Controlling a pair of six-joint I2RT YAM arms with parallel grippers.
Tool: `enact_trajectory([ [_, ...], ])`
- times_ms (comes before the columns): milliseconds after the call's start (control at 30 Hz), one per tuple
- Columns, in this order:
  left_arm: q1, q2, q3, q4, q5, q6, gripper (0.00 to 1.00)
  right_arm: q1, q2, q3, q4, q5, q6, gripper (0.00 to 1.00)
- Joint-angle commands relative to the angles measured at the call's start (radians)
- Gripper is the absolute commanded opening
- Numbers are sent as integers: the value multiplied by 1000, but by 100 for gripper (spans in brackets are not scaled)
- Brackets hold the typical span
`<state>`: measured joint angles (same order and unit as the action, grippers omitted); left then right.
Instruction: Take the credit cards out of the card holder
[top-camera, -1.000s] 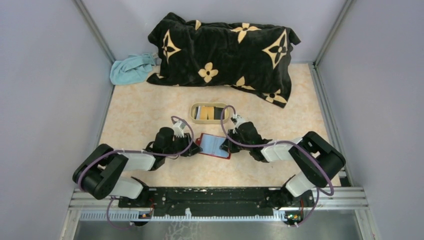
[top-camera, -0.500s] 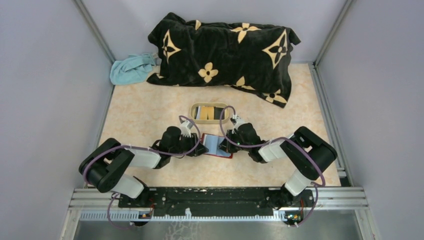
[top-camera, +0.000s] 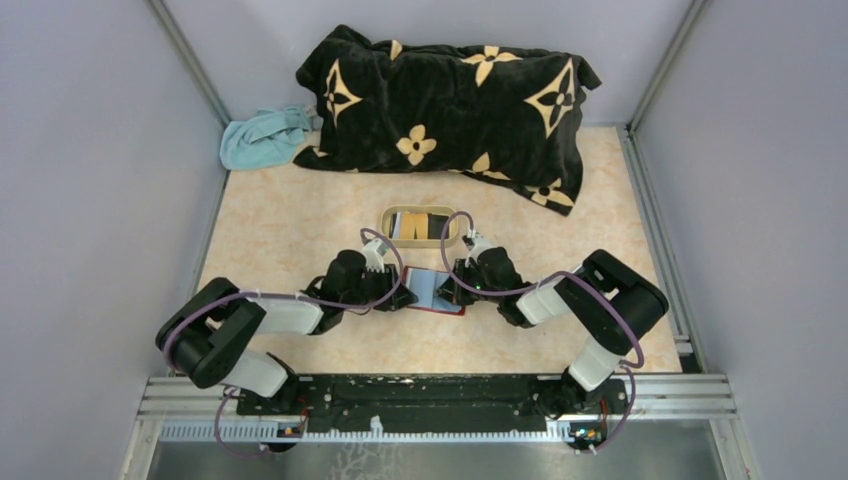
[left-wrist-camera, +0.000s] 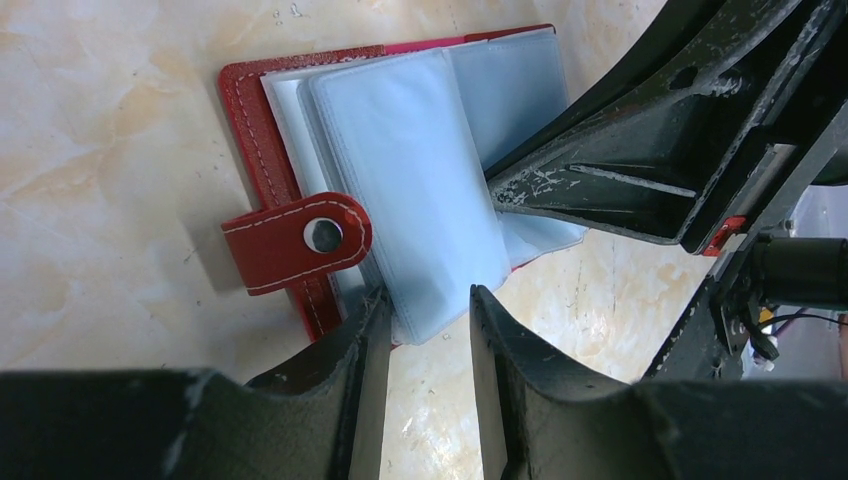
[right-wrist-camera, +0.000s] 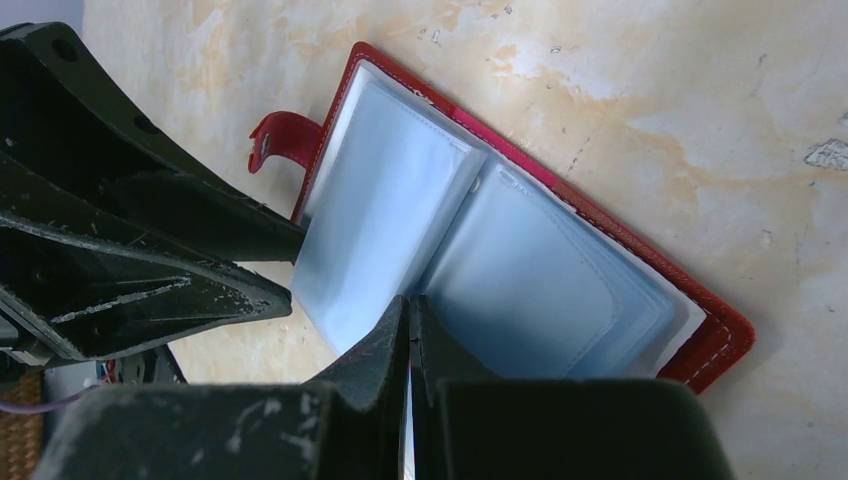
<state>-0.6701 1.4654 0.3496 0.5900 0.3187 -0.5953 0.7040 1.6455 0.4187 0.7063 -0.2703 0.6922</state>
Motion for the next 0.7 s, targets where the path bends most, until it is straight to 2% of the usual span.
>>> enact_trajectory([
  [0, -50, -34, 81, 83, 63, -16, 40, 17, 51, -4, -36, -2, -8, 0],
  [667, -112, -83, 117, 47, 34, -33, 40, 17, 83, 0, -9, -10, -6, 0],
])
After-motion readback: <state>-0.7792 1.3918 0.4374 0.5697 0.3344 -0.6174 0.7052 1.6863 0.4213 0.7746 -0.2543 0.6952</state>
